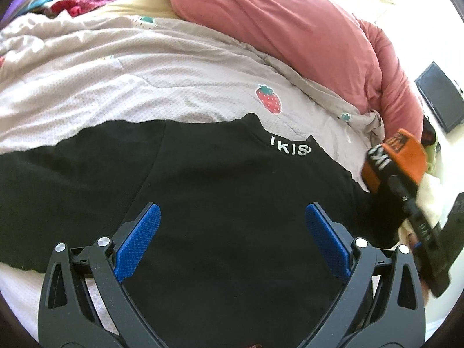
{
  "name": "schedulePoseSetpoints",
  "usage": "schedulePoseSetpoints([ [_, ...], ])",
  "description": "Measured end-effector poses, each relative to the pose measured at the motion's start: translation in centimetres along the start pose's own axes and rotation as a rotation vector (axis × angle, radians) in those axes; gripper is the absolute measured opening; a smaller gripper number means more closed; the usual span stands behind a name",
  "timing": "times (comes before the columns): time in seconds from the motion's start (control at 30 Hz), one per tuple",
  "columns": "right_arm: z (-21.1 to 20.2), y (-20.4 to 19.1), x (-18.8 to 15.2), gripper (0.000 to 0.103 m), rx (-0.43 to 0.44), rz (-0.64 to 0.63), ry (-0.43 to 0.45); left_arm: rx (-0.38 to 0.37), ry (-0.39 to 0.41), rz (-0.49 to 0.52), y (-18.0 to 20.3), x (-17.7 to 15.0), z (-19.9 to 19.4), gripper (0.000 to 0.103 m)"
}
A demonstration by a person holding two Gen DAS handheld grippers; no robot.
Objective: Fold small clothes
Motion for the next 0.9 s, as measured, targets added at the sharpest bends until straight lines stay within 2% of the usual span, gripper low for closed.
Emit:
schedulePoseSetpoints([
  [0.13, 1.1, -2.9, -1.2, 0.011, 0.026, -0.054, -0.031, -0.047, 0.002, -0.066, -1.1, 0.0, 0.0, 0.094],
  [0.53, 3.3, -8.1, -4.0, 0.014, 0.086, -0.169, -0.099, -0.086, -0.012, -0.118, -2.3, -0.3, 0.9, 0.094],
  [0.7, 3.2, -8.5, -4.9, 0.033, 0.133, -0.172, -0.137, -0.098, -0.014, -0.146, -2.9, -0.5, 1.2, 0.094],
  [0.77, 2.7, -8.6, -5.3, 0.035, 0.157, -0.188, -0.144, -0.11, -0.014, -0.165, -3.2, -0.6, 1.4, 0.094],
  [0.9, 1.0, -8.4, -5.6, 0.047, 0.216, -0.184, -0.153, -0.115, -0.019, -0.174, -3.3, -0.9, 1.7, 0.094],
])
Point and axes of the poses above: each gripper's, at about its wrist camera, not at the fingertips, and z roughly the way its jaws point, y to its right, x to its top, the point moved 2 cm from there along z, roughly the way its jaws point, and after that the axes turned 12 degrees about -x, right-handed, at the moved point
